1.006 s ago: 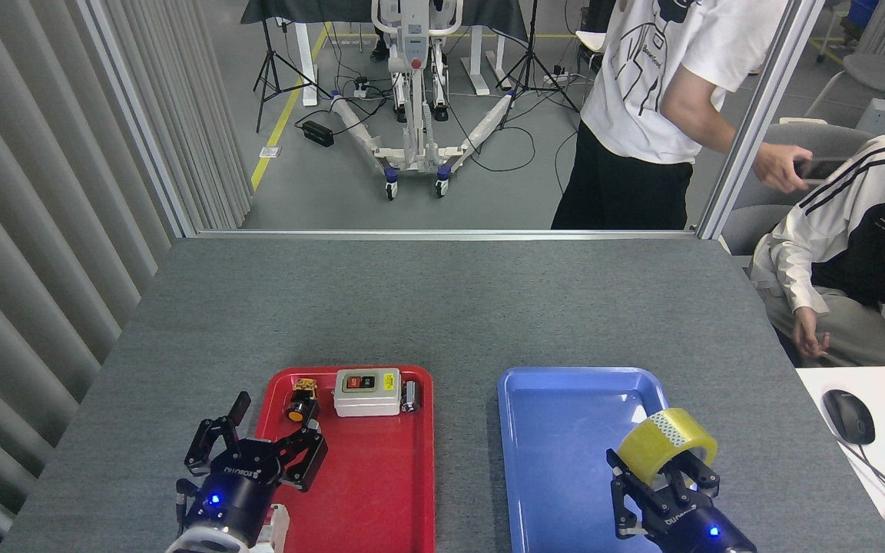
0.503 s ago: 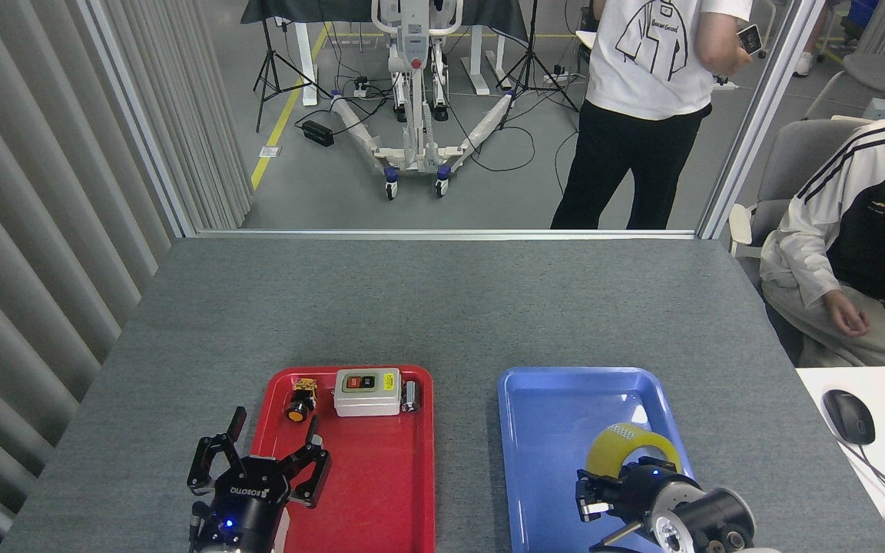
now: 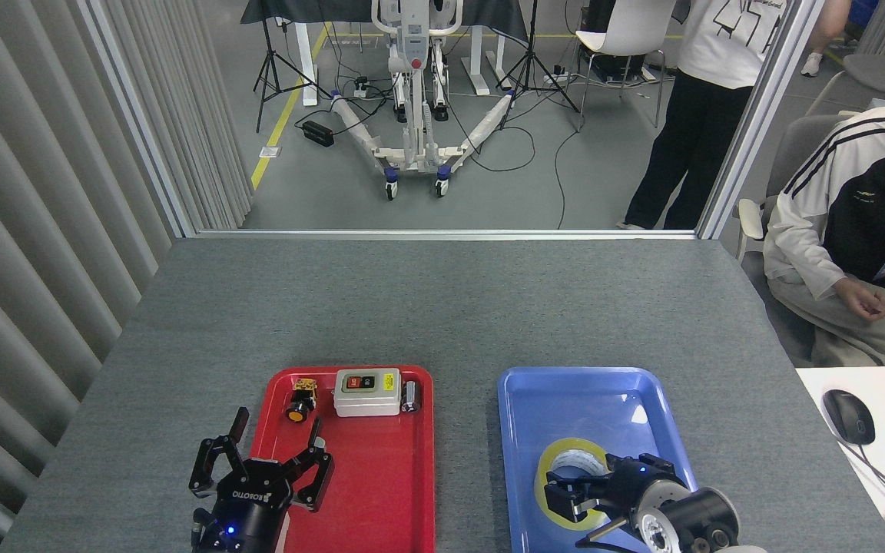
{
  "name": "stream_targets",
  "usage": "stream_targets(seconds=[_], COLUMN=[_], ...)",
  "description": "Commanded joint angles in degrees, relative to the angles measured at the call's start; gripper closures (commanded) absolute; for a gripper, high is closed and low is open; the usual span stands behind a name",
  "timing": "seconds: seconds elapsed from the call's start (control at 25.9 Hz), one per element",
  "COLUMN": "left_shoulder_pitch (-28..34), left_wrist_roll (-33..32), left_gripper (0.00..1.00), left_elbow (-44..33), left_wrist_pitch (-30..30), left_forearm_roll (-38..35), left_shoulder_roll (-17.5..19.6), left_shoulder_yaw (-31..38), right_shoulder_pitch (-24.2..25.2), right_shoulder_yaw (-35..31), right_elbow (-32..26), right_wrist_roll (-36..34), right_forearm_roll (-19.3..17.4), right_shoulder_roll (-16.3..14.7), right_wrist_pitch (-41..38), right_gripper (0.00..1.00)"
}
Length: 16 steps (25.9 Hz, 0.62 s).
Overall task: Place and move tape with both arms
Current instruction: 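Lower the tape into the blue tray with the right gripper, then open the right gripper and lift it away from the tape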
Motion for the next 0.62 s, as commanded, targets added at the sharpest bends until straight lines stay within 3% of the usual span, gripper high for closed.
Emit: stream_targets(seconds=[0.0, 0.15, 0.31, 0.39, 0.58], left_shoulder_pitch=[0.16, 0.07, 0.07, 0.16, 0.16], left_wrist_roll=[0.07, 0.16, 0.07, -0.72, -1.43], left_gripper=[0.0, 0.0, 0.0, 0.0, 0.0], left_elbow=[-0.03, -0.47, -1.26, -1.26, -1.26], left_wrist_pitch=[0.0, -0.18, -0.27, -0.27, -0.88], left_forearm_roll=[-0.03, -0.12, -0.3, -0.3, -0.21], left_shoulder_roll=[0.05, 0.14, -0.04, -0.12, -0.12], left_shoulder_yaw=[0.02, 0.02, 0.11, 0.55, 0.64], right_shoulder_pitch=[0.49, 3.31, 7.88, 9.72, 12.27], right_shoulder_yaw=[-0.47, -1.79, -3.55, -3.81, -3.81], right_elbow=[-0.27, -1.59, -1.85, -1.85, -2.11], right_wrist_roll=[-4.42, -18.22, -44.94, -53.64, -59.61], right_forearm_roll=[0.0, 0.26, 3.34, 6.24, 9.22], right_shoulder_roll=[-0.21, -0.65, -2.05, -2.23, -1.35], right_wrist_pitch=[-0.01, 0.34, 0.52, 0.87, 7.2], right_gripper=[0.01, 0.01, 0.01, 0.01, 0.01])
